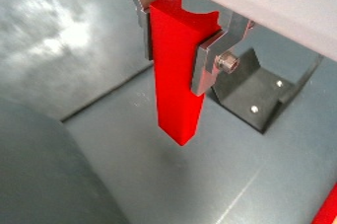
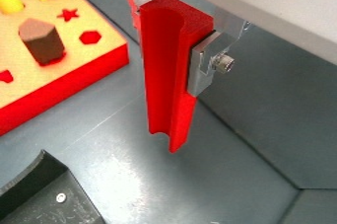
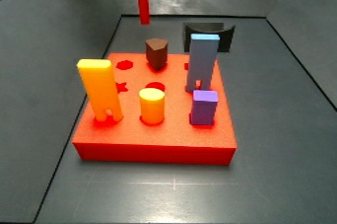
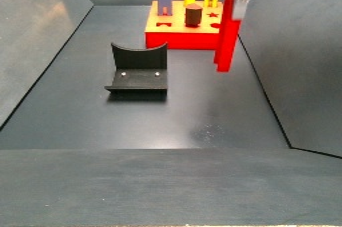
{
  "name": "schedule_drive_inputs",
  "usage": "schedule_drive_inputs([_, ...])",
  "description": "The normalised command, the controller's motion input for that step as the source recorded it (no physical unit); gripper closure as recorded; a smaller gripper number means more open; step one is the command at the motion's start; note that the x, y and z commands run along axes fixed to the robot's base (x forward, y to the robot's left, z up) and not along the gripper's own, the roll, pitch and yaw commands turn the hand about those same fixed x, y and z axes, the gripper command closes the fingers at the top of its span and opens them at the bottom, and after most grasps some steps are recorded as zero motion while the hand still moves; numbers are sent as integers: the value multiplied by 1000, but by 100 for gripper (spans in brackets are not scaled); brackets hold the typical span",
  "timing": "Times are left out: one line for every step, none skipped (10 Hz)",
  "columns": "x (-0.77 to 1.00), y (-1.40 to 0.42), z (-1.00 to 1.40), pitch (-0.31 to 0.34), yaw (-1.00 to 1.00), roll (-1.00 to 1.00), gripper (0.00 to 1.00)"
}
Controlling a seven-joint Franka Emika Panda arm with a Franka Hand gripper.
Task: Pick up the arch object. Move up. Rotate the arch object. Move to above the board. Insert the arch object.
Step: Move to above the board.
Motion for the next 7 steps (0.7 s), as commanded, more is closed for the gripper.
schedule_drive_inputs([-170, 166, 1000, 21, -4, 69, 100])
schedule_drive_inputs([-161, 161, 1000, 22, -14, 47, 100])
schedule_drive_inputs([-156, 155, 1000, 26, -19, 37, 100])
schedule_drive_inputs([-139, 143, 1000, 37, -26, 23, 100])
schedule_drive_inputs([-122, 135, 1000, 49, -28, 16, 100])
schedule_drive_inputs([-109, 130, 1000, 58, -29, 13, 100])
schedule_drive_inputs([-75, 120, 1000, 77, -29, 1, 100])
